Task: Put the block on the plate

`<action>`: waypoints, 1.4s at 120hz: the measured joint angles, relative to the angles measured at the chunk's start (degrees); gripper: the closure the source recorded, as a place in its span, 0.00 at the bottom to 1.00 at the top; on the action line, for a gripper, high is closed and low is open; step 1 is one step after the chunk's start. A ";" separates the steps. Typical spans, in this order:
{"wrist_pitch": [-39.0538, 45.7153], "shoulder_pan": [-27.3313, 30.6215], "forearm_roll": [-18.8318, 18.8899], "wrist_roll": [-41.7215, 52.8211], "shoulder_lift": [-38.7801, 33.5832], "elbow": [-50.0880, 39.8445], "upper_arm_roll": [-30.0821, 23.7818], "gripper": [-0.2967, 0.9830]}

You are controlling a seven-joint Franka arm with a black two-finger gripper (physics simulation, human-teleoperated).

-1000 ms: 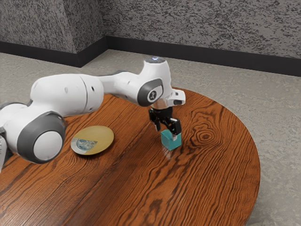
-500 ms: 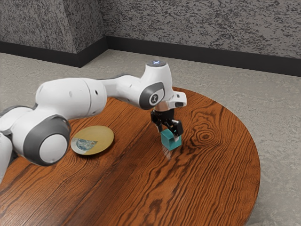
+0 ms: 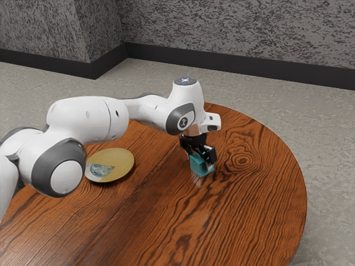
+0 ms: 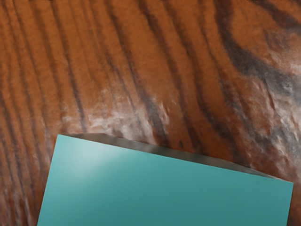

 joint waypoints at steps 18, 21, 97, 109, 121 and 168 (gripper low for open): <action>0.49 0.00 -0.01 0.48 -0.05 0.00 0.00 0.36; 0.56 0.00 -0.01 0.57 -0.06 0.00 0.00 0.37; -3.37 3.41 2.62 -0.24 -18.39 -14.36 4.37 0.50; -4.54 7.60 2.75 -0.72 -22.65 -20.02 4.67 0.50; -5.24 11.45 2.79 -1.07 -25.66 -24.53 4.72 0.49; -4.32 20.82 0.94 -0.46 -26.85 -30.84 4.68 0.47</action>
